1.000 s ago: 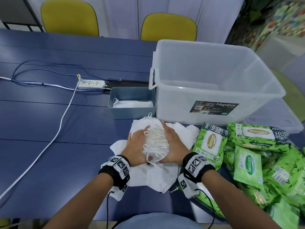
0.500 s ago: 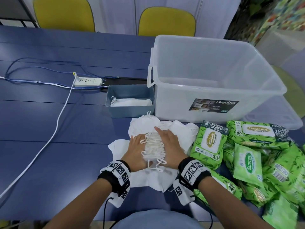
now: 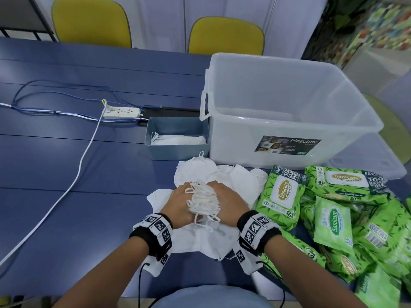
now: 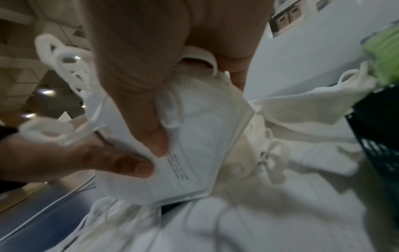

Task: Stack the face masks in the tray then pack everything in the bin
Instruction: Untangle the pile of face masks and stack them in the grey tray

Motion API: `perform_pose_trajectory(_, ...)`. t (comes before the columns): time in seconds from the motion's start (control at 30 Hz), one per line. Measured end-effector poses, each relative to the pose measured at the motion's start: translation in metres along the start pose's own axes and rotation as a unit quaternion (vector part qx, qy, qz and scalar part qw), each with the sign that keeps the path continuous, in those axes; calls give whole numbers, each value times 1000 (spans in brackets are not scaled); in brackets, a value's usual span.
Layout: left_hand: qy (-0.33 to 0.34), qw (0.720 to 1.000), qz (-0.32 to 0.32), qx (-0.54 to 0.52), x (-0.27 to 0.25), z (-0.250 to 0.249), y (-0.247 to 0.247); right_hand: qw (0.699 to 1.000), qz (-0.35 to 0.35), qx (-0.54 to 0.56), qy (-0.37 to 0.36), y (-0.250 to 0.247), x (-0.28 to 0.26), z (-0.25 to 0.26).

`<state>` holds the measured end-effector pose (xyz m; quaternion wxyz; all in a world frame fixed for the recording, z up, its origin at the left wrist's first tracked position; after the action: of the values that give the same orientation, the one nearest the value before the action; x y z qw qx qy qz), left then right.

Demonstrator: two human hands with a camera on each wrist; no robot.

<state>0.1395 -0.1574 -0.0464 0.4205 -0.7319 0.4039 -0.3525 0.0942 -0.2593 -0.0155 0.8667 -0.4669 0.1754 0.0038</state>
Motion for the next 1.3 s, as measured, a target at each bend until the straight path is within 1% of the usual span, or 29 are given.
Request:
perform_pose_trajectory(0.07,-28,1000,6,-2,2,3,-9,1000,-8,17,6,-10,-1,3)
perform_pose_trajectory(0.13,-110,992,-26,-58,-1,14,-22,997,-31,59,27,-27,-4,-2)
perform_pose_trajectory(0.2,-193,972,-65,-120,-8,30,-32,987,-65,133,63,-50,-8,-12)
perform_pose_trajectory(0.27,-259,951,-86,-144,-15,48,-36,965,-108,217,104,-73,-12,-28)
perform_pose_trajectory(0.3,-295,939,-88,-156,-18,56,-36,948,-127,261,128,-82,-14,-38)
perform_pose_trajectory(0.37,-358,914,-74,-175,-22,69,-28,904,-157,364,161,-97,-20,-56)
perform_pose_trajectory(0.43,-408,894,-51,-179,-21,76,-20,847,-158,472,185,-100,-26,-72)
perform_pose_trajectory(0.47,-420,889,-47,-174,-18,78,-18,817,-158,518,196,-98,-29,-78)
perform_pose_trajectory(0.53,-432,885,-53,-164,-9,80,-15,762,-158,593,207,-94,-36,-85)
perform_pose_trajectory(0.57,-436,884,-56,-158,-5,80,-14,743,-159,616,210,-92,-38,-87)
perform_pose_trajectory(0.6,-441,883,-56,-150,0,80,-14,734,-157,626,212,-91,-40,-88)
perform_pose_trajectory(0.7,-470,871,-45,-139,6,83,-12,724,-155,634,221,-87,-45,-90)
perform_pose_trajectory(0.8,-498,853,-26,-153,7,90,-7,715,-154,639,238,-81,-47,-94)
perform_pose_trajectory(0.87,-496,850,-27,-175,10,92,-2,710,-158,641,244,-77,-46,-95)
perform_pose_trajectory(0.97,-447,862,-80,-226,22,89,-1,710,-153,640,251,-75,-43,-94)
perform_pose_trajectory(1.03,-418,863,-124,-254,25,87,-8,715,-144,638,248,-75,-39,-92)
perform_pose_trajectory(1.1,-395,858,-181,-274,23,86,-22,716,-150,634,253,-76,-36,-91)
perform_pose_trajectory(1.2,-360,842,-275,-293,12,80,-54,717,-174,624,258,-78,-32,-88)
perform_pose_trajectory(1.3,-308,834,-343,-302,2,69,-88,719,-180,619,258,-75,-30,-81)
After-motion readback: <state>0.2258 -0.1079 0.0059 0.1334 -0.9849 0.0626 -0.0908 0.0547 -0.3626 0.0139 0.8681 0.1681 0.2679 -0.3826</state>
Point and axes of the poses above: each hand's wrist, its own x-axis towards the middle knuckle, its own y-axis out of the palm, z = x × y, the point moved 8 cm from there along x, towards the middle knuckle, and after that the axes turned 15 degrees about y, right-handed, at the moved point
